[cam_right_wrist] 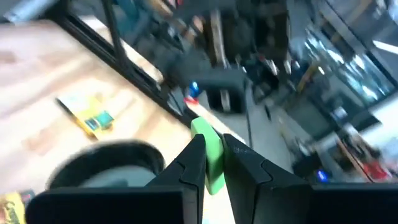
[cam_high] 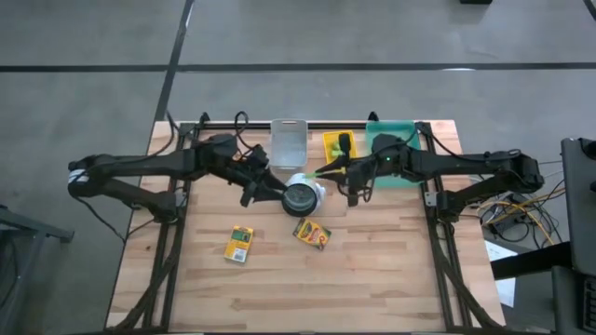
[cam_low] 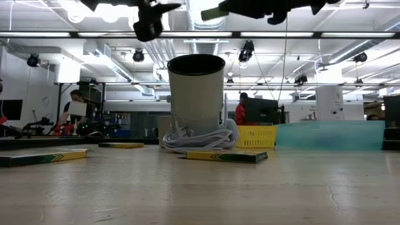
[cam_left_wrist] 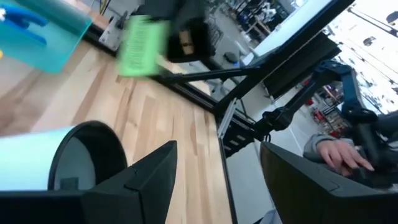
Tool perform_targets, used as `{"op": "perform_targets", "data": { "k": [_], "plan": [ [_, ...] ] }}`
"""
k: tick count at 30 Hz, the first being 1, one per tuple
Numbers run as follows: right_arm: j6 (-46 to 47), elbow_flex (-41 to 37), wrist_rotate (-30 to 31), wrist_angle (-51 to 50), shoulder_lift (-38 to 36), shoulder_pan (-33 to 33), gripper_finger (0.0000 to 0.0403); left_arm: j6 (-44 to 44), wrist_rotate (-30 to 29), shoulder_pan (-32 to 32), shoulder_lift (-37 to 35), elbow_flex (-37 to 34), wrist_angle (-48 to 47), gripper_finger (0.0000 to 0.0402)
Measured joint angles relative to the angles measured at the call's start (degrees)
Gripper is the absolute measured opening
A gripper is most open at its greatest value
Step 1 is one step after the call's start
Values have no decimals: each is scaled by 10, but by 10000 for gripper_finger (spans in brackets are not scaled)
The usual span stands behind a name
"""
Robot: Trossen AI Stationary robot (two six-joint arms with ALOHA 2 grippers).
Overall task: Pick & Place School Supplies
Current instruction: Put the green eraser into the yellow bin
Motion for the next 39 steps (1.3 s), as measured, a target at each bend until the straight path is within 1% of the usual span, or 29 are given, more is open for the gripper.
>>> {"op": "perform_targets", "data": {
  "k": [3, 7, 10, 15, 17, 24, 27, 32, 37, 39],
  "plan": [
    [33, 0, 31, -32, -16, -1, 38, 10, 0, 0, -20, 0, -19, 234],
    [128, 0, 30, -66, -41, -8, 38, 13, 1, 0, -51, 0, -47, 234],
    [170, 0, 34, -92, -62, -18, 38, 31, -11, 0, -73, 0, -55, 234],
    [225, 0, 84, -134, -91, -32, 38, 119, -69, 0, -110, 0, -69, 234],
    [260, 0, 90, -154, -103, -40, 38, 144, -100, 0, -123, 0, -83, 234],
    [381, 0, 97, -225, -120, -87, 38, 199, -213, 0, -147, -1, -134, 234],
    [413, 0, 123, -251, -116, -110, 38, 215, -227, 0, -148, -1, -136, 234],
    [459, 0, 109, -275, -95, -165, 38, 223, -226, 0, -144, -1, -137, 234],
    [500, 0, 62, -280, -55, -231, 38, 223, -226, 0, -142, -1, -145, 234],
    [505, 0, 55, -279, -35, -256, 38, 223, -226, 0, -142, -1, -149, 234]
  ]
}}
